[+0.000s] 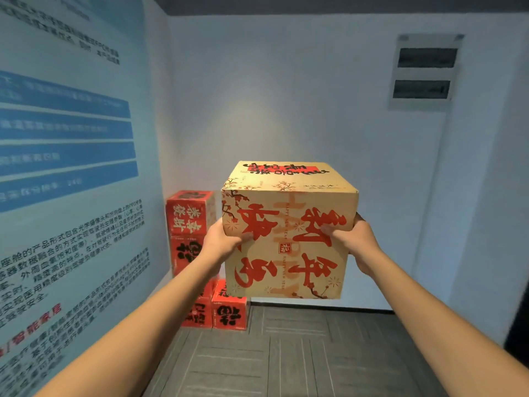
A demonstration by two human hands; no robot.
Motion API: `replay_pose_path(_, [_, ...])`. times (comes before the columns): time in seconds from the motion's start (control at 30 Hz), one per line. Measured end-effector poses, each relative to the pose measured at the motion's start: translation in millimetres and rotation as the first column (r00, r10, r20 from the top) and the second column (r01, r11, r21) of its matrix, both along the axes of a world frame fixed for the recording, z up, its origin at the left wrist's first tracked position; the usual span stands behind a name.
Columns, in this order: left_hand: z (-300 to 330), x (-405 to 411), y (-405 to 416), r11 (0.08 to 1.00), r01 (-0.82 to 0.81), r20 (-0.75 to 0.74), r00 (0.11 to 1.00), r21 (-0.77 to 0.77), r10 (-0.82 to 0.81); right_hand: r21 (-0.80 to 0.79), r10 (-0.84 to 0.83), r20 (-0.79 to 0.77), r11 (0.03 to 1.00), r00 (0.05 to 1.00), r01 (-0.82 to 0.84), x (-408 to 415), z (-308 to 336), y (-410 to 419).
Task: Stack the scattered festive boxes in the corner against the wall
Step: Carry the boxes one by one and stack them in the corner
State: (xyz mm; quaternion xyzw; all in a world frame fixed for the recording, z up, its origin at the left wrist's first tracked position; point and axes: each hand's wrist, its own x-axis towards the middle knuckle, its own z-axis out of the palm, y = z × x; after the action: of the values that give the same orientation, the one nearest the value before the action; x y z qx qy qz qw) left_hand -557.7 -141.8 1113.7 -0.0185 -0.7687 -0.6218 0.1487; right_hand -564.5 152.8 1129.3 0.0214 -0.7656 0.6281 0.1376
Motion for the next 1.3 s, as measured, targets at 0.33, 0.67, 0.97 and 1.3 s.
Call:
replay_pose_path(0.33, [-21, -202, 15, 0.980, -0.197, -0.020, 0.980, 0.000, 0.197, 0.026, 0.151, -0.011, 0.988, 0.988, -0.151, -256, -27, 8])
replay_pose_path(0.67, [-48, -385, 29, 0.956, -0.290, 0.070, 0.955, 0.047, 0.287, -0.022, 0.251, 0.048, 0.968, 0.967, -0.250, -465, -53, 12])
replay_pose_path(0.97, [-107, -547, -27, 0.936, -0.329, 0.119, 0.942, 0.126, 0.315, -0.045, 0.278, 0.115, 0.961, 0.954, -0.274, -632, -99, -47])
replay_pose_path(1.3, [-181, -718, -96, 0.919, -0.393, 0.237, 0.896, 0.033, 0.375, -0.017, 0.282, 0.227, 0.958, 0.932, -0.286, -813, -180, -123])
